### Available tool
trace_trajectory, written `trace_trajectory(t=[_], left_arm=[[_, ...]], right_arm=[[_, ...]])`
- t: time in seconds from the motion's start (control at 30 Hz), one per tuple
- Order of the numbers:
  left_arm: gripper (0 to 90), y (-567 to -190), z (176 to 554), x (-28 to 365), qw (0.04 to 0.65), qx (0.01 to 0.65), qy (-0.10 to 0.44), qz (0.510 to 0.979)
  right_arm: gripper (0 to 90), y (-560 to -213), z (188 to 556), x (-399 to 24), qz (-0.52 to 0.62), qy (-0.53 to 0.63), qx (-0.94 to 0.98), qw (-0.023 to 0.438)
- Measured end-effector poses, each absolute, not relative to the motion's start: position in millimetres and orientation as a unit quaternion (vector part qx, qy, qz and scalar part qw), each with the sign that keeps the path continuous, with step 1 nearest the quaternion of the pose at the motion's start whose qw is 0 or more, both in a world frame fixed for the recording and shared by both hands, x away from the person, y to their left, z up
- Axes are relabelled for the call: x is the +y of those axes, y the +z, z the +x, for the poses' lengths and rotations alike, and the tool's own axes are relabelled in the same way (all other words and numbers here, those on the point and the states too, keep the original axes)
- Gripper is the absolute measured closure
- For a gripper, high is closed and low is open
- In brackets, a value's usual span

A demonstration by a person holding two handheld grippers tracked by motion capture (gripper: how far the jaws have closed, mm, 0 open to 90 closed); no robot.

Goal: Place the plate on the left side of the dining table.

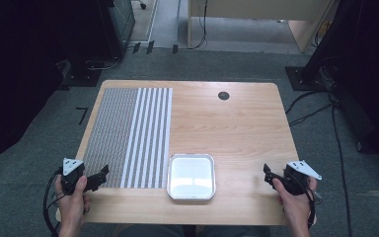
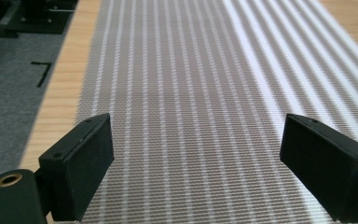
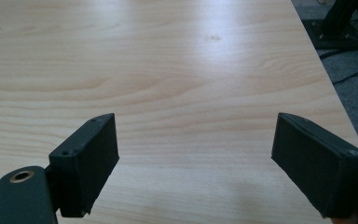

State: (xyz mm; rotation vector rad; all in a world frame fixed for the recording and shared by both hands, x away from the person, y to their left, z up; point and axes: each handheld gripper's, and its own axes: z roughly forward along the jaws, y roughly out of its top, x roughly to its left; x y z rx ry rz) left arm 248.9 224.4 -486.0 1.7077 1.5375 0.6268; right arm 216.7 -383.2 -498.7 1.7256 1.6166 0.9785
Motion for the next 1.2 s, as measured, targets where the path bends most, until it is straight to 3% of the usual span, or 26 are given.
trace_trajectory(t=[1.2], left_arm=[[9.7,-476.2,254.6,135.0,0.412,0.539,0.208,0.704]], right_arm=[[20.2,-478.3,224.0,-327.3,0.629,0.396,0.604,0.287]])
